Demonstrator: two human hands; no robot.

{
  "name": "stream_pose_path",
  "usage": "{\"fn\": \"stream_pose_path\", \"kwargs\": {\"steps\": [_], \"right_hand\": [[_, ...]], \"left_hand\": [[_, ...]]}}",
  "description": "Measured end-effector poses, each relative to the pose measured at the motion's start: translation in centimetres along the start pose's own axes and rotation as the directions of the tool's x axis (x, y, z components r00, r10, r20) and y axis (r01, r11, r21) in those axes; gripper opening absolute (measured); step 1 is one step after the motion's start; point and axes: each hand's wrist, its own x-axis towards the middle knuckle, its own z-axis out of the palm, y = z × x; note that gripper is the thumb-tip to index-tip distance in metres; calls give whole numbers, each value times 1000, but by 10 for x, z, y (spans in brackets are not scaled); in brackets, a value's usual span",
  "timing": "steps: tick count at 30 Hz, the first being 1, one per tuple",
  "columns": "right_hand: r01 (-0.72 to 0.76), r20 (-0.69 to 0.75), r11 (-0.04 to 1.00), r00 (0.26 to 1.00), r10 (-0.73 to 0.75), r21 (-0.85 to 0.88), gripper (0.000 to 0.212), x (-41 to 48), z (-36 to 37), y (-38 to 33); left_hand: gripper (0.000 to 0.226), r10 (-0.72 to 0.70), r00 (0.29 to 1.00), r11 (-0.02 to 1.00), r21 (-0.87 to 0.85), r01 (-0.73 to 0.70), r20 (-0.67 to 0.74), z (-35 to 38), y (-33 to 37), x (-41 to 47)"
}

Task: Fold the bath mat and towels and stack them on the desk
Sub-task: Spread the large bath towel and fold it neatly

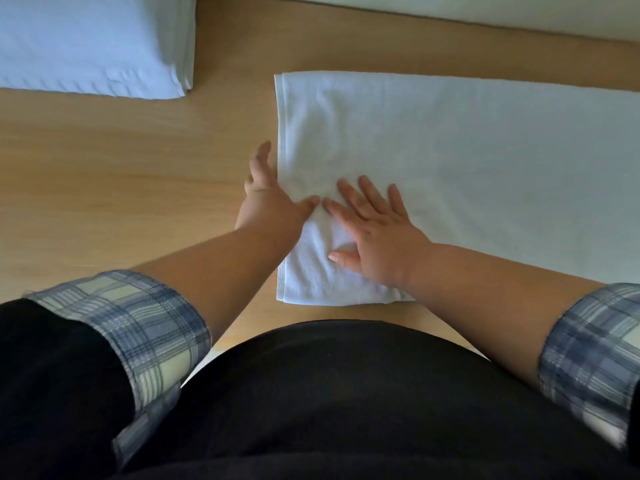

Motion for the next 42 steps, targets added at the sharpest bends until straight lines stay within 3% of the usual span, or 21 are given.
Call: {"fn": "stream_pose_path", "kwargs": {"steps": [7, 9, 11, 12, 14, 16, 18, 21, 23, 25, 27, 31, 35, 38, 40, 42], "right_hand": [[-7, -29, 999, 1000, 6, -47, 88, 4, 10, 4], [14, -80, 998, 997, -19, -54, 83, -4, 14, 5], [50, -105, 996, 993, -58, -72, 78, -22, 22, 9], [70, -98, 994, 992, -79, -86, 76, -35, 27, 10], [123, -43, 985, 991, -129, -124, 76, -61, 37, 12], [225, 4, 971, 974, -226, -76, 75, -79, 41, 17], [298, -65, 944, 954, -292, 138, 66, -87, 31, 24], [209, -338, 893, 939, -70, 398, 51, -76, 8, 41], [68, -390, 942, 918, 69, 329, 50, -59, -5, 53], [-86, -287, 979, 948, 138, 184, 52, -44, -6, 64], [-153, -199, 985, 966, 166, 79, 59, -37, 3, 71], [-145, -259, 989, 956, 140, -3, 68, -37, 23, 74], [-154, -270, 988, 952, 143, -20, 67, -36, 24, 76], [-159, -261, 987, 953, 152, -6, 67, -37, 19, 74], [-159, -249, 987, 956, 157, 11, 67, -38, 16, 72], [-155, -228, 988, 961, 155, 19, 67, -37, 14, 71]], "left_hand": [[91, -36, 998, 998, 44, 38, -45, 21, -48, -74], [84, -16, 990, 985, 168, 40, -141, 27, -51, -83], [76, 120, 967, 913, 407, -20, -223, 37, -52, -91], [75, 219, 953, 853, 516, -84, -208, 42, -51, -94], [82, 353, 935, 700, 672, -241, -32, 52, -50, -97], [80, 370, 920, 581, 742, -335, 126, 61, -47, -95], [72, 315, 944, 620, 732, -281, 95, 67, -38, -93], [65, 354, 935, 673, 693, -257, 3, 80, -20, -88], [63, 437, 894, 601, 709, -369, 95, 89, -5, -77], [62, 455, 868, 529, 723, -443, 200, 97, 8, -58], [61, 423, 880, 537, 723, -436, 217, 99, 17, -31], [67, 401, 907, 531, 773, -347, 132, 84, 25, 29], [74, 336, 942, 605, 766, -216, 0, 67, 42, 70], [78, 283, 959, 615, 771, -165, -20, 55, 52, 88], [77, 275, 961, 612, 777, -149, -32, 49, 54, 94], [72, 368, 929, 563, 788, -247, 28, 52, 53, 84]]}}
